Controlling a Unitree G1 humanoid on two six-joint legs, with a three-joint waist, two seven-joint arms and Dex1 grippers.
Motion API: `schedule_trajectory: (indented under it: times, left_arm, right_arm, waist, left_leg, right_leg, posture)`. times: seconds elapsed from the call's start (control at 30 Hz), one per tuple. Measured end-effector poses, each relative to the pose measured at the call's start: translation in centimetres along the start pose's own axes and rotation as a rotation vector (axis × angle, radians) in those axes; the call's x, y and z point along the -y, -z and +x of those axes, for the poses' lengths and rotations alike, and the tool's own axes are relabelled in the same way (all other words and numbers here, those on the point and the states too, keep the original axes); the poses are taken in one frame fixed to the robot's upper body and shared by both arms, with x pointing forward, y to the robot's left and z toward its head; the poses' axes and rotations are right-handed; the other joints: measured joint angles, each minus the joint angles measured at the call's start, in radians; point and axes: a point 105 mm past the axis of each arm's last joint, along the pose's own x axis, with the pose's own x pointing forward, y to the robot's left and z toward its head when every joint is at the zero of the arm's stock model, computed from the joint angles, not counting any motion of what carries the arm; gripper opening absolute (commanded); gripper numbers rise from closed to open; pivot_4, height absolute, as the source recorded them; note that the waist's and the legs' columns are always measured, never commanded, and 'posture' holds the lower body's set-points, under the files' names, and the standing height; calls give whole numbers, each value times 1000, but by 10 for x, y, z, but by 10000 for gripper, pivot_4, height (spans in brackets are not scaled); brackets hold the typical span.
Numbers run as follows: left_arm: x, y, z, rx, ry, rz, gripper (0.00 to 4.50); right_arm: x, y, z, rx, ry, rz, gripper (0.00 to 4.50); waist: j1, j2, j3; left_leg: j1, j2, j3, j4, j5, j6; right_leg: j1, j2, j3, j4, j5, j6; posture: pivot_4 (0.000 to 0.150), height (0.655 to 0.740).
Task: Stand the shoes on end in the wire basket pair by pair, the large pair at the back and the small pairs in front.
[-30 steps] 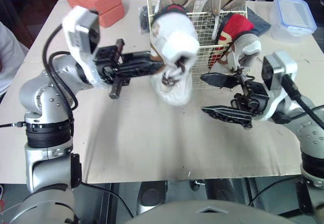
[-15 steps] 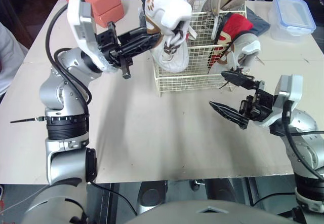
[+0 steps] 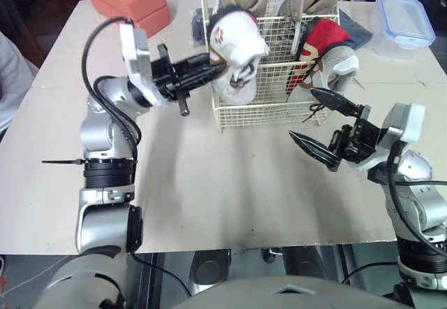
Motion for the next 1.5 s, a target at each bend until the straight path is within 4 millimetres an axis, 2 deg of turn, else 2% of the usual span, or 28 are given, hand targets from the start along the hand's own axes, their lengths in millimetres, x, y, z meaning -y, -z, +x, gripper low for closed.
schedule_trajectory:
  times: [0.17, 0.37, 0.43, 0.47, 0.63, 0.67, 1.03, 1.37, 1.5]
  left_arm:
    - [9, 23, -2, -66, 33, -16, 4579]
    - [-1, 36, 1, -128, 36, 48, 4579]
    - [-4, 38, 5, -148, 50, 77, 14705]
    - [-5, 39, 5, -157, 54, 89, 17101]
    - [-9, 45, 4, -187, 51, 109, 41542]
    - [-9, 46, 3, -191, 49, 111, 44370]
    - [-2, 41, -2, -183, 7, 152, 44370]
    - [8, 11, -8, -118, -167, 268, 44370]
    - [4, 0, -8, -91, -241, 301, 44370]
  right_arm:
    - [2, -4, 4, 23, -3, -1, 43061]
    - [3, -4, 5, 28, 1, 2, 43061]
    - [3, -4, 5, 27, 6, 5, 43061]
    - [3, -4, 5, 27, 8, 6, 43061]
    - [4, -4, 6, 23, 17, 12, 43061]
    - [4, -4, 6, 23, 20, 12, 43061]
    - [3, -3, 4, 20, 26, 19, 43061]
    - [3, -3, 3, 21, 25, 24, 43061]
    - [3, -4, 4, 26, 22, 25, 43061]
  waist:
    - [1, 0, -1]
    - [2, 1, -3]
    - [5, 3, -5]
    - [5, 4, -5]
    - [4, 7, -9]
    - [4, 7, -9]
    - [-1, 7, -9]
    - [1, 8, -8]
    - [2, 8, -8]
  left_leg:
    - [0, 0, 0, 0, 0, 0]
    - [1, -2, 0, 0, 0, 0]
    - [1, -2, 0, 1, 0, 0]
    - [2, -2, 0, 1, 0, 0]
    - [4, -2, -2, 2, -2, 5]
    - [4, -1, -3, 2, -2, 5]
    - [2, 0, -4, 2, 0, 1]
    - [0, 0, -3, 1, 0, 0]
    - [0, 0, -4, 1, 0, 1]
  right_leg:
    - [0, 0, 0, 0, 0, 0]
    - [1, 0, -2, 0, 0, 0]
    - [3, -1, -4, 0, 0, 0]
    - [3, -1, -4, 0, 0, 0]
    - [5, -1, -5, 2, -1, 3]
    - [6, -1, -5, 2, -1, 3]
    - [4, 0, -4, 0, 0, 0]
    - [3, -1, -3, 0, 0, 0]
    - [3, 0, -3, 0, 0, 0]
  posture:
    - [1500, 6860]
    - [1500, 6860]
    - [1500, 6860]
    - [1500, 6860]
    - [1500, 6860]
    - [1500, 6860]
    - [1500, 6860]
    - [1500, 6860]
    - [1500, 6860]
